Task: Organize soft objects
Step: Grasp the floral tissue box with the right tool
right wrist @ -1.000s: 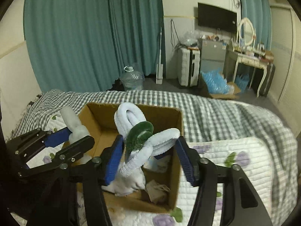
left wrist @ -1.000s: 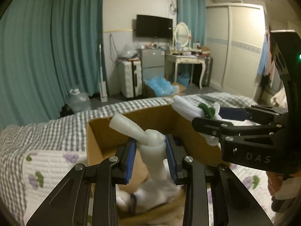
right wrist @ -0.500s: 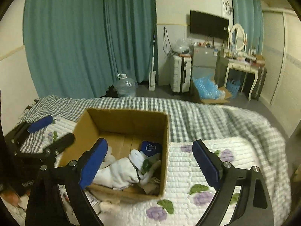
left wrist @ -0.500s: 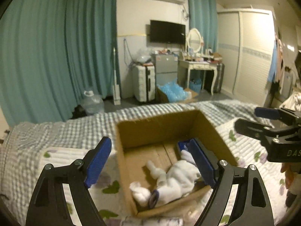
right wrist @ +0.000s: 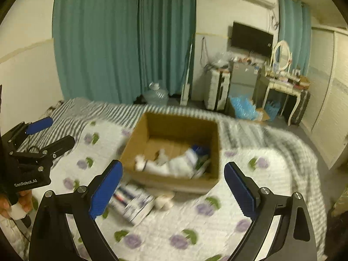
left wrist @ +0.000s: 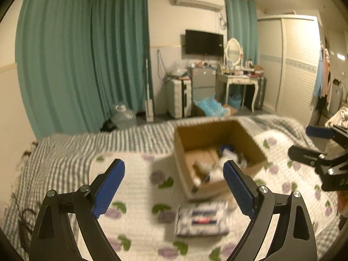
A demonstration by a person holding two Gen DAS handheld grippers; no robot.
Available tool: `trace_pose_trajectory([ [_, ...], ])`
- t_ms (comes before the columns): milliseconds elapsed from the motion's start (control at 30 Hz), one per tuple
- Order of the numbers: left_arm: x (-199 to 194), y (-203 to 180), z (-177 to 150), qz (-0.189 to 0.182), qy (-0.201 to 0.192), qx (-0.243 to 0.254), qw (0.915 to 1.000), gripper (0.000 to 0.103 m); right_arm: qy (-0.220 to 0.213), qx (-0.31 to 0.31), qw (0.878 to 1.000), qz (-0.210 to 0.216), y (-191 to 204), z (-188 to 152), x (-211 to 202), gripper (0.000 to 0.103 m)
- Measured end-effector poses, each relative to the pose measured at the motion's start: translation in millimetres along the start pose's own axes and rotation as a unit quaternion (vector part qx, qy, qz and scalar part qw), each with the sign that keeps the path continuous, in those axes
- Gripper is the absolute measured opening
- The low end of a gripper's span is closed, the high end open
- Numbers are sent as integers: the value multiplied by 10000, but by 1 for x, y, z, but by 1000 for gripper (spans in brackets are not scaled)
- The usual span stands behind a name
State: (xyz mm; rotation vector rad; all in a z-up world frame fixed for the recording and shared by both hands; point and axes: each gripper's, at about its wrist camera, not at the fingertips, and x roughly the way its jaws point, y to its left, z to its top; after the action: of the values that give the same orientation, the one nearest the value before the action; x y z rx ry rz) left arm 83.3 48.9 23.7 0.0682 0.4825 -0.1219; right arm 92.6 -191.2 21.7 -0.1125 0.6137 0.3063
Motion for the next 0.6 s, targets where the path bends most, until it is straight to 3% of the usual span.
trace_pose_trajectory([
  [233, 34, 23, -67, -88, 557, -368, 9977, 93, 882, 395, 9953, 107, 32, -72, 83, 95],
  [367, 60, 29, -106, 20, 830, -282, 9961, 93, 1259, 322, 9915, 95, 43, -95, 125, 94],
  [500, 84, 41, -130, -55, 1352, -420, 9899, 93, 1515, 346, 9873, 324, 50, -104, 155, 78],
  [600, 86, 45, -132, 139, 1388, -403, 9894, 93, 1686, 343, 9839, 472, 56, -112, 171, 69],
])
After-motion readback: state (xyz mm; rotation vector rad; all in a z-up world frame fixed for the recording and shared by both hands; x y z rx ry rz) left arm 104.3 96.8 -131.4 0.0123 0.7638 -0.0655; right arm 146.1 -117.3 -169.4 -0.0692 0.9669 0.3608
